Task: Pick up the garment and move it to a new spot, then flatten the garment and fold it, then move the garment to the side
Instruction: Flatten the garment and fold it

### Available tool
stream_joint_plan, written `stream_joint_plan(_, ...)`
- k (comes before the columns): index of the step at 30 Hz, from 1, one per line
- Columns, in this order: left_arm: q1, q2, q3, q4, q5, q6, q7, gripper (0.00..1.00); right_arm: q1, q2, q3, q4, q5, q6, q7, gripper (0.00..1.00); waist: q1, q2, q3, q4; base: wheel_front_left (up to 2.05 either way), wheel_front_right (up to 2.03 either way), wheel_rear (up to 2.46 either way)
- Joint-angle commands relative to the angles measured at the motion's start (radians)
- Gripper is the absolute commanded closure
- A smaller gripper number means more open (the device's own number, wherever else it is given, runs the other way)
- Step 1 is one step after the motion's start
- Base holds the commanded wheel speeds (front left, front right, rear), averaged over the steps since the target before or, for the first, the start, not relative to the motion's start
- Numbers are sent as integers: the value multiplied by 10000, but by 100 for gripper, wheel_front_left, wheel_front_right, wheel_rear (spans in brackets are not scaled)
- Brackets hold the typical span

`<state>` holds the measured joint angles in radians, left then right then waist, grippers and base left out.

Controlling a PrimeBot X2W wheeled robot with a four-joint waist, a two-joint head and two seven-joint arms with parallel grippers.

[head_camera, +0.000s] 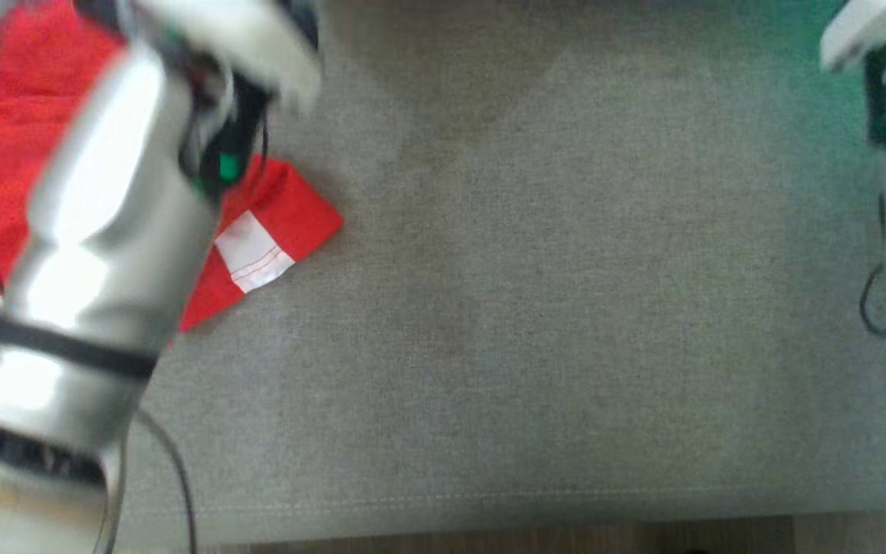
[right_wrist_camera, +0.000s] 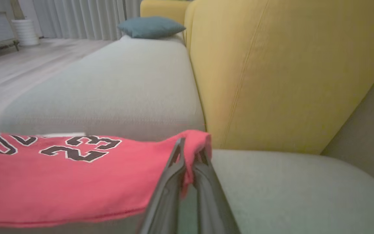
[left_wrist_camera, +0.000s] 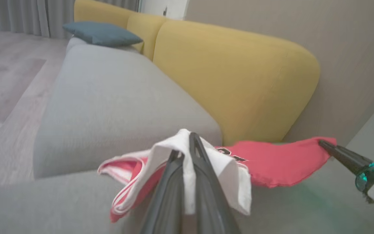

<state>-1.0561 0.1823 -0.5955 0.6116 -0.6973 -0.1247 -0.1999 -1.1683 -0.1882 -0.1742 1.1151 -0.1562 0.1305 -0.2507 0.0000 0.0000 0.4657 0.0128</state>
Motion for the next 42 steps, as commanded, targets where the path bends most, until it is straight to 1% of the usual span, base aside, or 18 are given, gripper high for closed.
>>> stream_joint_plan(1, 59, 700, -5, -430, -249, -57, -107, 100, -120, -28, 363, 36, 185, 2, 71, 100, 0, 0, -195, 17, 0, 0, 0)
stream_joint_plan(5, 1165, 1263, -984, -826, -763, -58, -20, 100, 318, -455, 1091, 978, 528, 2, 404, 100, 0, 0, -615, 51, 0, 0, 0)
stream_joint_plan(10, 2156, 1909, -1912, -1429, -1164, -58, 77, 100, 852, -788, 2080, 1461, 1000, 2, 917, 100, 0, 0, -1190, 96, 0, 0, 0)
stream_joint_plan(16, 2870, 2290, -2653, -2279, -1667, -58, 488, 100, 1687, -1240, 3839, 1647, 1336, 2, 1455, 100, 0, 0, -1763, 226, 0, 0, 0)
stream_joint_plan(22, 3366, 2675, -3217, -3324, -1997, -59, 916, 100, 2198, -1712, 4669, 1696, 2333, 2, 2219, 100, 0, 0, -2173, 265, 0, 0, 0)
stream_joint_plan(25, 3570, 2880, -3399, -3703, -1971, -50, 1053, 100, 2355, -1826, 4537, 1697, 3164, 2, 2448, 100, 0, 0, -2403, 237, 0, 0, 0)
stream_joint_plan(28, 3855, 3017, -3487, -4023, -2055, 31, 1162, 100, 2485, -1709, 3840, 1662, 4439, 2, 2642, 100, 0, 0, -2671, 174, 0, 0, 0)
stream_joint_plan(29, 3855, 3017, -3487, -4023, -2055, 31, 1162, 100, 2485, -1709, 3840, 1662, 4439, 2, 2642, 100, 0, 0, -2671, 174, 0, 0, 0)
stream_joint_plan(31, 4047, 3111, -3526, -4209, -2104, 120, 1212, 100, 2583, -1598, 3316, 1616, 5255, 2, 2764, 100, 0, 0, -2847, 129, 0, 0, 0)
stream_joint_plan(33, 4245, 3181, -3564, -4377, -2154, 211, 1237, 100, 2772, -1535, 3021, 1519, 5823, 2, 2864, 100, 0, 0, -3011, 93, 0, 0, 0)
stream_joint_plan(42, 5156, 3388, -3905, -5026, -2321, 523, 1385, 100, 4041, -1631, 2768, 966, 7078, 2, 3278, 100, 0, 0, -3869, -46, 0, 0, 0)
